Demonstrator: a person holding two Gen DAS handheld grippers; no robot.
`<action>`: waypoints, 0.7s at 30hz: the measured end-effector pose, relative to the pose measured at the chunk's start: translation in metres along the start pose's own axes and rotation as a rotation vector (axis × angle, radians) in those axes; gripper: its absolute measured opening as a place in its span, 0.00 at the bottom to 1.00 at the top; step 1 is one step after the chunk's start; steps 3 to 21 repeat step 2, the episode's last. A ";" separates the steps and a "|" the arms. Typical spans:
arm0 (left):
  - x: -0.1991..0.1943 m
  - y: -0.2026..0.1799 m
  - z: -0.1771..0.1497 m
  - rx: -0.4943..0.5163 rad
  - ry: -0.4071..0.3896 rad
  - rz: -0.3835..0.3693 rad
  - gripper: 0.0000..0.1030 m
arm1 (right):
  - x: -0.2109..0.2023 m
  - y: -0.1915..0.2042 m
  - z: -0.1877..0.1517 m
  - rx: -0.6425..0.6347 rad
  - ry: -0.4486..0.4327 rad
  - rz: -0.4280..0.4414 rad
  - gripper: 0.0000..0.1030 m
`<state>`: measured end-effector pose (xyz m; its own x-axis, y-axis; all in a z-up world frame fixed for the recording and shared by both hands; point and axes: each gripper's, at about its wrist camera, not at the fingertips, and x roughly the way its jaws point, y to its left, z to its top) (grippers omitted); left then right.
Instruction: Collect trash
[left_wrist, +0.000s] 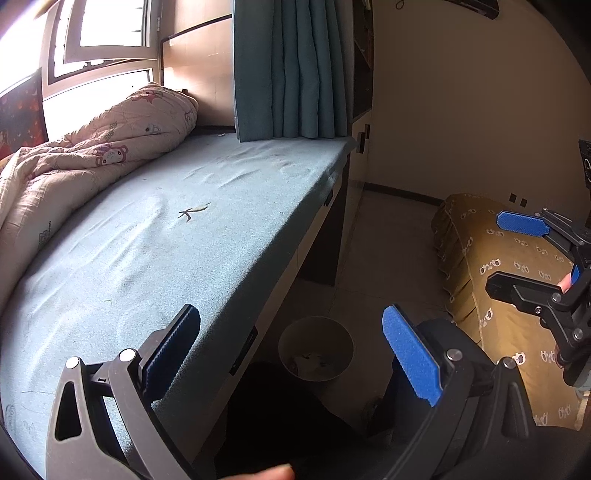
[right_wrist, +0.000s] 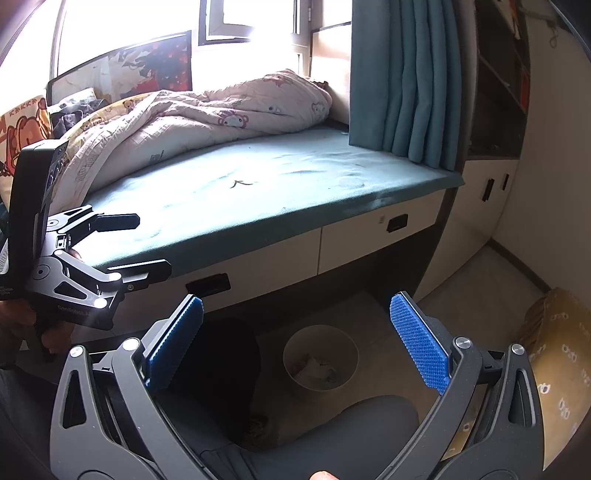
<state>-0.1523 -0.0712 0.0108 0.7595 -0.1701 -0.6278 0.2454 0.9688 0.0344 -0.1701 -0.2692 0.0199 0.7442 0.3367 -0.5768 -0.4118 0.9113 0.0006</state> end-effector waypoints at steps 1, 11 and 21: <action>0.000 0.000 0.000 0.002 -0.002 0.003 0.94 | 0.000 0.000 0.000 0.002 0.000 0.001 0.95; -0.001 0.000 0.000 0.002 -0.004 0.006 0.94 | 0.000 0.000 0.000 0.002 0.000 0.001 0.95; -0.001 0.000 0.000 0.002 -0.004 0.006 0.94 | 0.000 0.000 0.000 0.002 0.000 0.001 0.95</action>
